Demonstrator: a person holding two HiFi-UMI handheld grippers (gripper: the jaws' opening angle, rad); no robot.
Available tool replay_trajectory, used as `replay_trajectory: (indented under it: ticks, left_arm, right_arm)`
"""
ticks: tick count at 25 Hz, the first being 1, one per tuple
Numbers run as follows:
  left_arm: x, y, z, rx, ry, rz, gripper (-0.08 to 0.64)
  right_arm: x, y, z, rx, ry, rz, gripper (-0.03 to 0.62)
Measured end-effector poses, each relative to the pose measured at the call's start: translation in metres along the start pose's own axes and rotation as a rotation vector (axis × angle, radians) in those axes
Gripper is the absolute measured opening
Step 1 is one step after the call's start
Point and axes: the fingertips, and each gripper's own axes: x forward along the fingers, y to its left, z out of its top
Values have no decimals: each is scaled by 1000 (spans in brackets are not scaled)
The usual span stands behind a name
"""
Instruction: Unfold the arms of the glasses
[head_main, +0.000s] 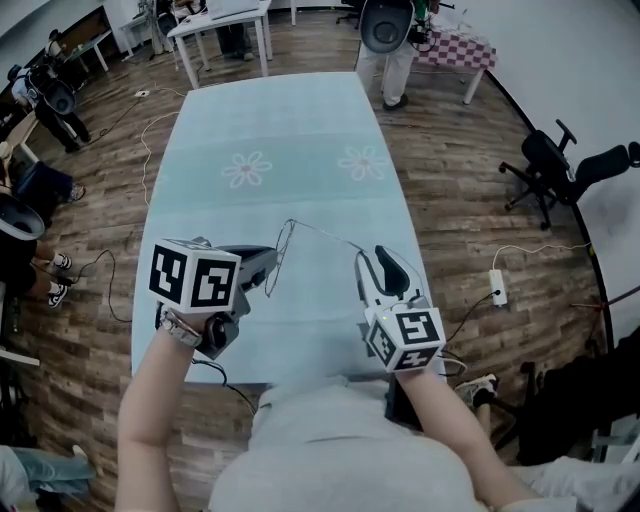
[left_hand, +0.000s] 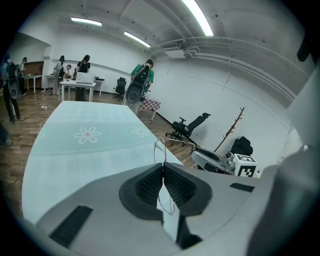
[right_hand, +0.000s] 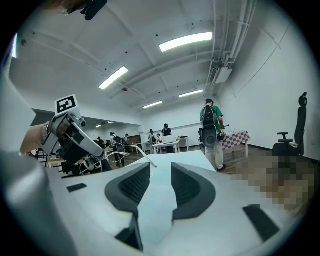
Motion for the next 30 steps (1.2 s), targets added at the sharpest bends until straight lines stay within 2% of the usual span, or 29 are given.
replay_trajectory:
  ticks: [8, 12, 16, 23, 30]
  left_arm:
    - [-5, 11, 20, -29, -37, 18, 15]
    - [-6, 7, 24, -18, -42, 14, 15]
    - [-7, 6, 25, -22, -53, 7, 14]
    - [-8, 4, 25, -67, -74, -35, 14]
    - [-13, 2, 29, -70, -94, -37, 12]
  right_arm:
    - [6, 31, 2, -21, -11, 175, 126]
    - [5, 50, 1, -77, -5, 241, 126]
    - [3, 55, 2, -107, -15, 249, 126]
    - [0, 41, 10, -42, -46, 213, 123]
    - [-2, 50, 5, -40, -23, 248, 121]
